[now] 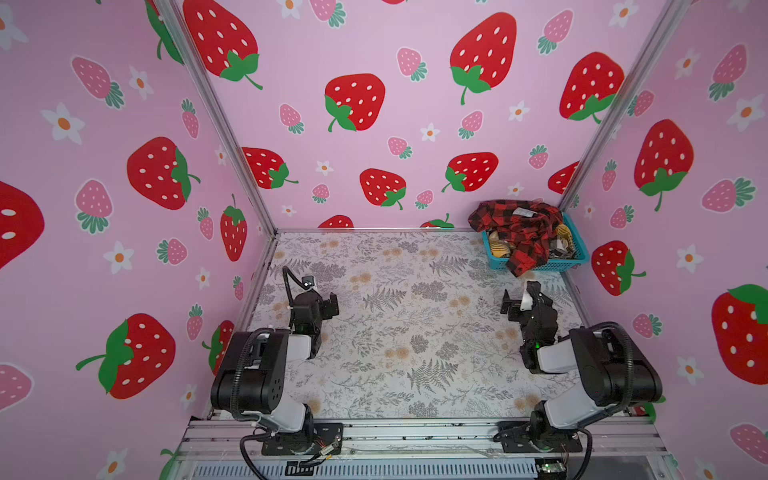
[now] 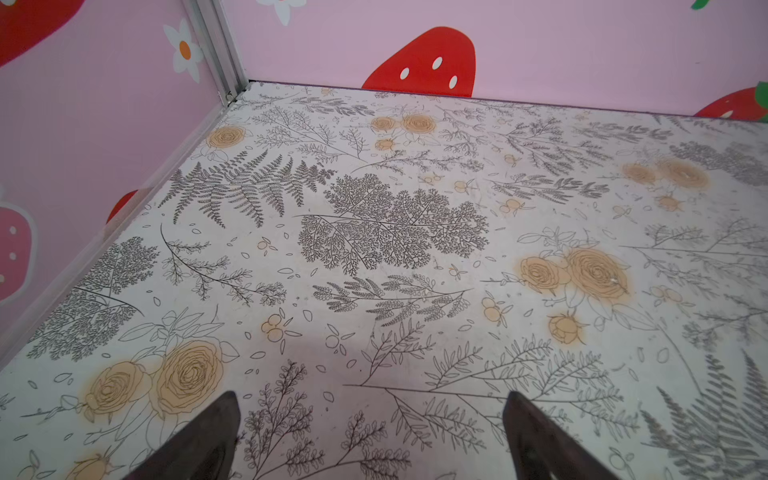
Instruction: Fold and stack the long sleeve shirts
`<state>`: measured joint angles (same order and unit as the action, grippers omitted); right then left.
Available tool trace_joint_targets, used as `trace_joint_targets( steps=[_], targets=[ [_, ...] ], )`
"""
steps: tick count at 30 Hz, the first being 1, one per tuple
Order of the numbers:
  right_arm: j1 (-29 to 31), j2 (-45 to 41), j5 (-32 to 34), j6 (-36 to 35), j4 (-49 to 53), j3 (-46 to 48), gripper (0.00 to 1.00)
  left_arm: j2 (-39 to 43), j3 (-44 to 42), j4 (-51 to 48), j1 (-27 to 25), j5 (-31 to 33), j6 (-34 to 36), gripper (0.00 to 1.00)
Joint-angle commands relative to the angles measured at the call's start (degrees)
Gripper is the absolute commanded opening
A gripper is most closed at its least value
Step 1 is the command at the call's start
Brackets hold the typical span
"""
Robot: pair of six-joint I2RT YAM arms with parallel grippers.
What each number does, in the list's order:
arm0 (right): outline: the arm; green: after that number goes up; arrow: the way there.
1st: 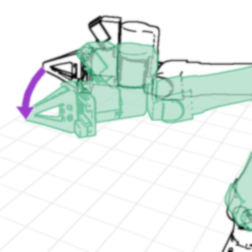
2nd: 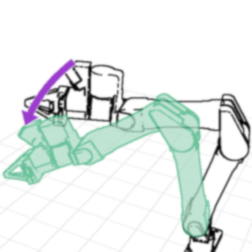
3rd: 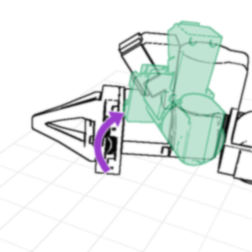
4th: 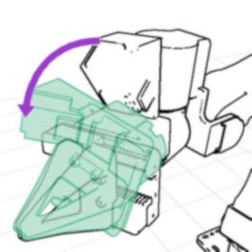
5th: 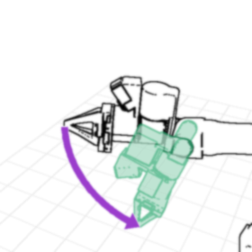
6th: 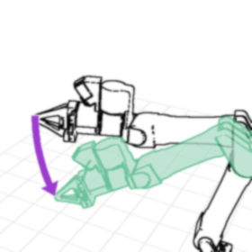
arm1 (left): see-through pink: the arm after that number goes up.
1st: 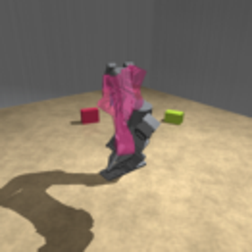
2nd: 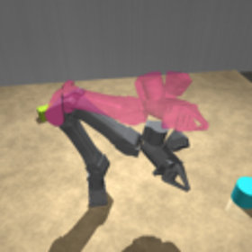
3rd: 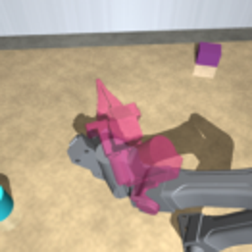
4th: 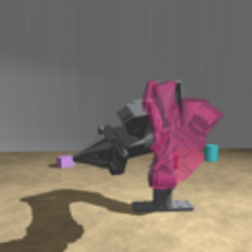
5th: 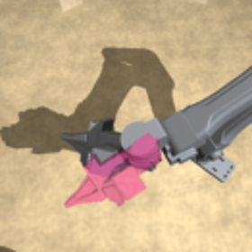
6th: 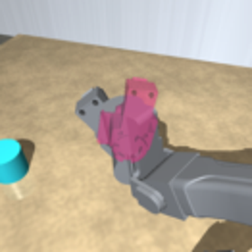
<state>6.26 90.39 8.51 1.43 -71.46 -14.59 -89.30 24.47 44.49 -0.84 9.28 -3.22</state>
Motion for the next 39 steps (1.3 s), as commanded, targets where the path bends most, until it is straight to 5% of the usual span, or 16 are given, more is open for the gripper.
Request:
trace_joint_targets(
  steps=[1,29,32,34,37,39],
  targets=[
    [0.2,-0.2,0.4,-0.6,-0.3,-0.8,1.00,0.6,1.2,0.0,0.1,-1.3,0.6,0.99],
    [0.5,-0.7,1.7,-0.2,-1.6,-0.7,1.00,0.8,1.7,0.0,0.6,-3.0,0.6,0.99],
    [4.1,-12.1,15.1,4.0,32.3,-15.6,1.00,5.9,19.2,-31.2,-1.8,0.4,0.9,0.99],
    [4.0,-15.9,17.8,14.2,56.5,-31.3,1.00,6.6,31.3,-45.1,-2.0,0.8,-8.2,0.99],
    [2.1,-16.2,21.5,21.0,63.7,-40.1,1.00,7.7,43.3,-54.4,-6.6,0.0,-17.0,0.90],
    [-2.6,-13.2,12.8,26.1,70.0,-47.3,1.00,7.5,48.0,-55.2,-12.1,-0.1,-18.0,0.90]
  ],
)
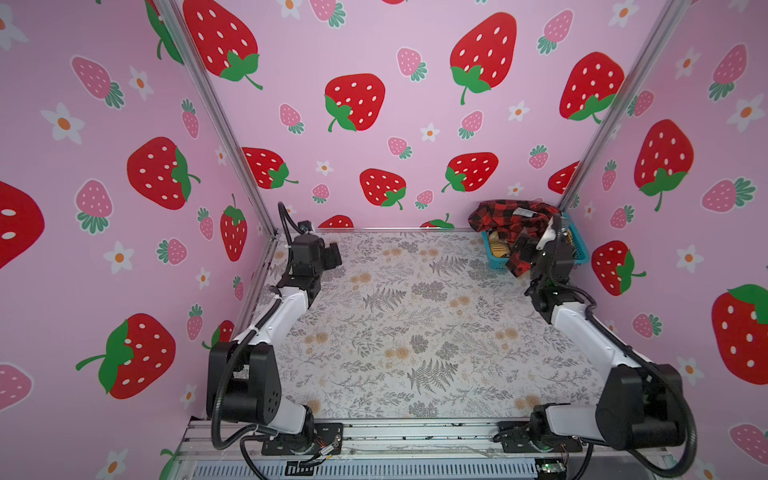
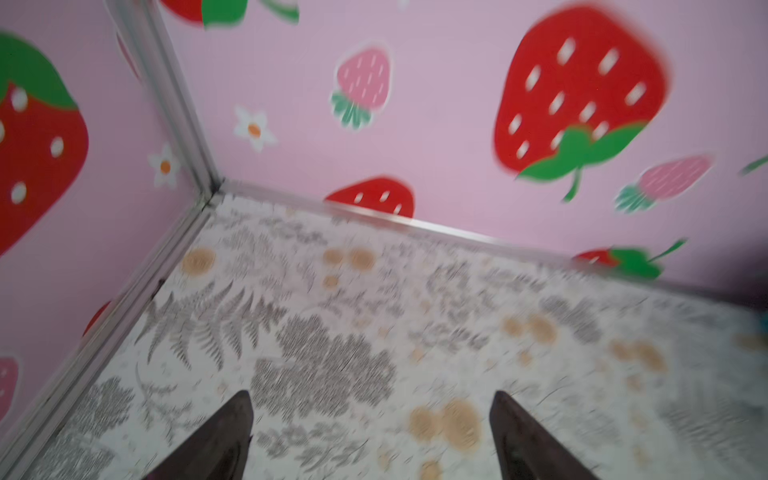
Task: Fold and stack the long sleeve shirts
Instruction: 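Grasp the plaid shirt in the basket with the right gripper while the left advances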
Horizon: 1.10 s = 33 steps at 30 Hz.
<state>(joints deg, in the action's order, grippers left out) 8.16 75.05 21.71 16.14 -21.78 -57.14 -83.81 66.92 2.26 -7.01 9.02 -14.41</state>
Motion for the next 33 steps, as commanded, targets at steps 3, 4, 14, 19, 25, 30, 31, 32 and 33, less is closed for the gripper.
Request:
trace_joint_targets(
  steps=[3,4,14,19,25,30,31,32,33],
  targets=[
    [-4.7,12.5,-0.1,10.0,34.8,-21.9,0.99,0.2,10.9,-15.6,-13.4,-0.3,-4.6,0.90],
    [-4.7,15.0,-0.9,9.1,37.6,-25.6,0.98,0.0,11.6,-16.1,-15.1,-0.5,-4.3,0.90],
    [-6.1,30.5,-6.8,4.8,46.2,-42.0,0.87,4.7,6.5,-17.3,-22.7,1.0,-3.7,0.90],
    [-6.3,35.6,-8.7,3.5,41.0,-42.7,0.84,6.3,3.1,-18.0,-23.1,0.9,-4.2,0.90],
    [-7.2,43.4,-8.4,5.5,41.0,-47.8,0.75,6.2,0.9,-18.3,-23.2,1.4,-4.8,0.89],
    [-7.5,49.4,-8.0,5.6,42.7,-55.5,0.38,5.1,1.2,-18.3,-23.2,1.5,-4.6,0.85],
    [-7.5,50.5,-8.1,5.4,43.6,-57.4,0.31,4.7,1.5,-18.3,-23.2,1.7,-4.6,0.85],
    [-7.5,51.3,-8.7,5.0,44.2,-58.9,0.24,4.5,1.7,-18.3,-23.2,2.0,-4.7,0.84],
    [-7.4,51.5,-9.1,4.5,44.0,-59.5,0.19,4.3,2.0,-18.3,-23.2,2.2,-4.8,0.84]
  ],
)
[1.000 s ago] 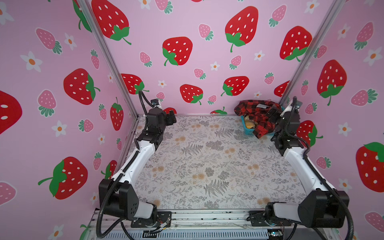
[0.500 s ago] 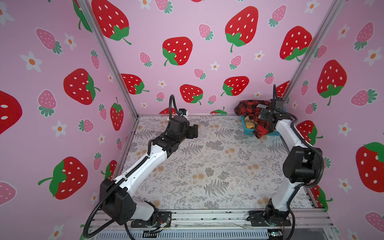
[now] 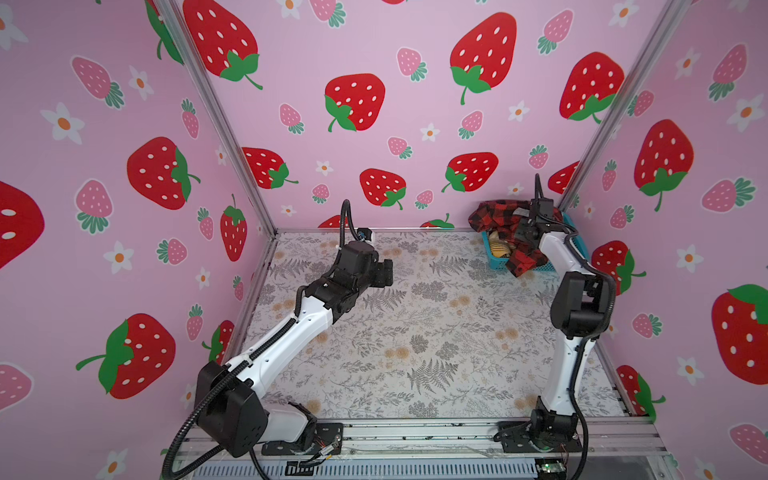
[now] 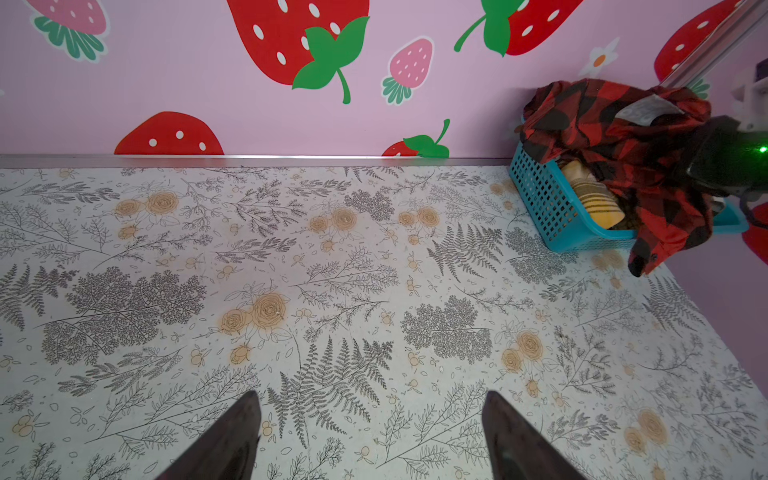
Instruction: Fold and stack the long sleeve shirts
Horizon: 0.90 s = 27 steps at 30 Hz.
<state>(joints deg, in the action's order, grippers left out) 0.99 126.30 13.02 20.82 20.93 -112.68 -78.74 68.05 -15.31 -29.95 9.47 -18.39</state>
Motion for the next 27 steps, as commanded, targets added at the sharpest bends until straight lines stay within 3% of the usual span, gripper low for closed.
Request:
trace_joint_targets(
  steps=[1,4,10,13,17,21,24,27],
  targets=[
    [-0.3,0.2,-0.8,-0.8,0.7,-4.4,0.13,-0.8,1.1,-0.8,-0.3,1.8,-0.9,0.84],
    [-0.2,-1.1,-2.0,-3.5,-1.8,-4.0,0.00,-1.4,2.3,-1.0,-0.3,1.5,-2.3,0.83],
    [2.4,-9.4,-11.3,-8.7,-5.5,-1.5,0.00,-1.2,4.9,-1.5,-0.3,2.1,-5.1,0.81],
    [7.8,-15.2,-16.6,-13.8,-4.5,-2.5,0.00,-1.4,7.0,-3.0,-0.3,3.9,-5.7,0.81],
    [19.3,-19.9,-19.6,-20.4,1.8,-8.9,0.00,-0.9,9.9,-5.8,-0.3,7.1,-6.7,0.80],
    [28.8,-23.0,-23.5,-21.2,5.9,-11.4,0.00,1.8,11.1,-8.9,-0.2,10.3,-8.2,0.79],
    [34.4,-26.0,-23.8,-19.5,5.2,-7.0,0.00,5.1,10.1,-10.6,0.0,12.6,-8.7,0.80],
    [38.0,-30.1,-21.3,-17.4,2.1,4.4,0.00,7.5,9.2,-14.6,0.9,15.2,-10.4,0.82]
  ],
)
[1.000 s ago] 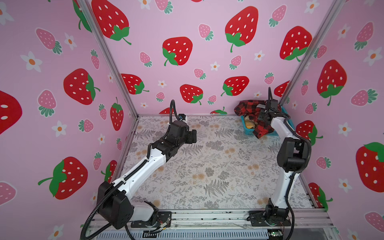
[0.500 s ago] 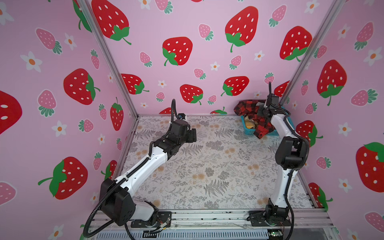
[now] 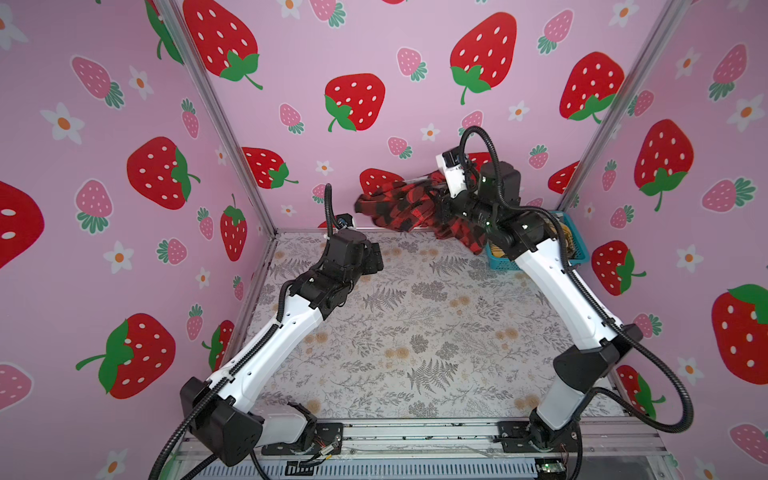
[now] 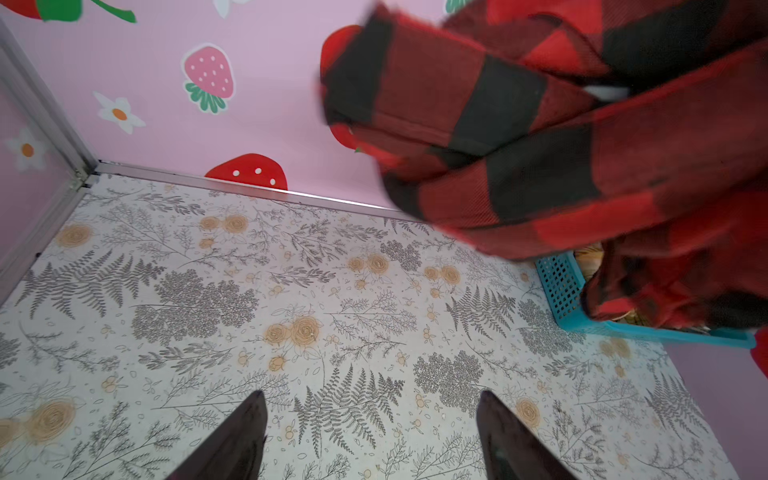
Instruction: Fold and stack the long sleeve shirts
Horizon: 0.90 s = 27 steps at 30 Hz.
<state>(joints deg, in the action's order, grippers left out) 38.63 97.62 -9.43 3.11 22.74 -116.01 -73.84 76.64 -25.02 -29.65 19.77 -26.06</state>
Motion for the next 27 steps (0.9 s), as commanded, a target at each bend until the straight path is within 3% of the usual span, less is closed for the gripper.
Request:
trace_joint_targets(
  steps=[1,4,6,8,12,15,18,24,27],
  targets=[
    [0.8,-3.1,3.2,1.5,-1.3,13.2,0.08,3.2,0.5,-7.0,1.2,5.4,-3.9,0.82],
    [0.5,-8.0,14.6,5.6,-3.5,30.1,0.45,5.3,-0.5,-13.6,1.9,6.7,-6.5,0.84],
    [-0.8,-10.7,21.9,8.9,-3.0,38.8,0.57,7.9,-3.2,-16.1,2.0,7.1,-7.7,0.87],
    [-3.3,-13.2,25.7,14.2,-0.1,46.4,0.59,11.1,-6.1,-19.0,2.3,7.4,-9.3,0.90],
    [-4.7,-20.0,25.4,19.0,1.4,56.2,0.62,14.4,-12.2,-21.0,4.8,6.9,-10.5,0.97],
    [-3.3,-22.7,24.8,24.3,1.3,58.2,0.72,12.8,-14.7,-21.5,10.6,0.2,-12.4,0.97],
    [1.6,-22.3,29.2,28.3,0.0,57.6,0.79,11.2,-16.6,-17.5,12.6,-6.2,-13.1,1.00],
    [1.8,-24.2,13.2,31.3,-18.4,63.7,0.79,3.7,-17.3,-3.4,11.6,-22.9,-13.2,0.99],
    [1.7,-18.5,9.5,31.6,-17.2,59.2,0.75,-2.9,-12.8,-4.2,8.4,-20.7,-10.0,0.99]
  ],
)
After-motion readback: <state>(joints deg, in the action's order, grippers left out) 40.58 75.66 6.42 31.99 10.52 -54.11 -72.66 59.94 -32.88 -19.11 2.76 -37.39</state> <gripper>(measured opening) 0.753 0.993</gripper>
